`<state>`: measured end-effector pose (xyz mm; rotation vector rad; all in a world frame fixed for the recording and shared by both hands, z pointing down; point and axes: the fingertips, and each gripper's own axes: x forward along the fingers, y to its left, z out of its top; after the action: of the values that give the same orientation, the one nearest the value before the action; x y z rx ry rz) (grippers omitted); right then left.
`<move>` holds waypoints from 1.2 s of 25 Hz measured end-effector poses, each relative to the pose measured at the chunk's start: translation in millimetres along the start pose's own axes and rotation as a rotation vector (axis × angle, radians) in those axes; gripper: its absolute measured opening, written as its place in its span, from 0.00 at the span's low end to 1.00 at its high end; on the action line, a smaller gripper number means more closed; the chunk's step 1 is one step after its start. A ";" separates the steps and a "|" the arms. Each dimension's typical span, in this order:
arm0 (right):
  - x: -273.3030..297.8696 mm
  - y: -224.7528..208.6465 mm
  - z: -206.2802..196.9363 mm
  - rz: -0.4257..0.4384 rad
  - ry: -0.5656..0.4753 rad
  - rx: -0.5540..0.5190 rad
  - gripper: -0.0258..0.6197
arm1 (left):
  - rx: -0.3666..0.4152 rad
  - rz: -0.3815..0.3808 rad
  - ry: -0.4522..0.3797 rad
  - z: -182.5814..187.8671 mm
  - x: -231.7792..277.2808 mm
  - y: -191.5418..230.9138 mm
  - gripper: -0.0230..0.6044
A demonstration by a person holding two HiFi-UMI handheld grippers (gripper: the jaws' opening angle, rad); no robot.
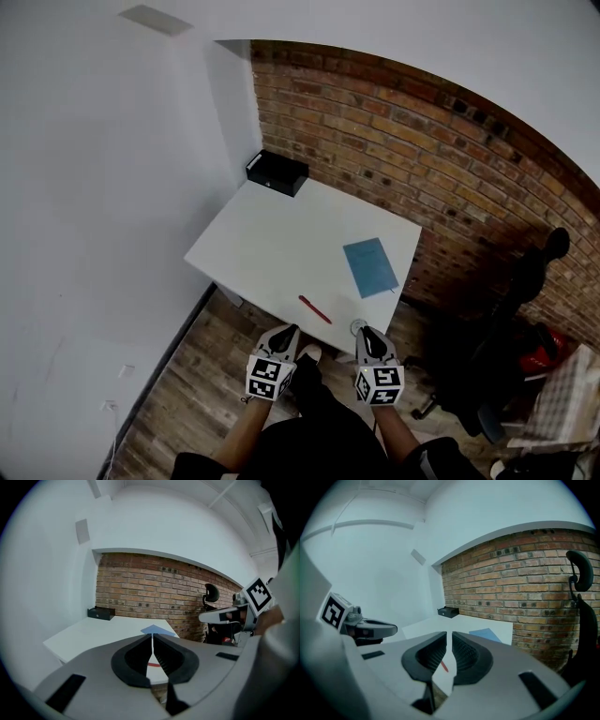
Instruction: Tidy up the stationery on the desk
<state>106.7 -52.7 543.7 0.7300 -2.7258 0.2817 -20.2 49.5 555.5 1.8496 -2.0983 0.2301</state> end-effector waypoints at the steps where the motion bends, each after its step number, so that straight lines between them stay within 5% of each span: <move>1: 8.3 -4.3 3.7 -0.008 -0.004 0.004 0.08 | 0.010 -0.012 0.001 4.0 10.1 3.6 0.07; 10: 89.3 -59.8 18.2 -0.069 0.026 0.018 0.10 | 0.054 -0.064 0.039 28.7 106.9 31.7 0.07; 16: 138.8 -101.6 24.0 -0.096 0.076 0.008 0.13 | 0.049 -0.164 0.103 25.2 171.0 26.8 0.11; 24: 191.5 -153.4 16.9 -0.045 0.131 -0.058 0.18 | -0.053 -0.239 0.191 10.1 240.1 13.2 0.36; 30: 224.4 -200.0 -13.1 -0.025 0.221 -0.083 0.22 | -0.137 -0.278 0.319 -11.2 287.4 2.8 0.38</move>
<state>27.6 -321.2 653.8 0.6669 -2.5019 0.2276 -50.1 -213.9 667.0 1.8559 -1.5884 0.2830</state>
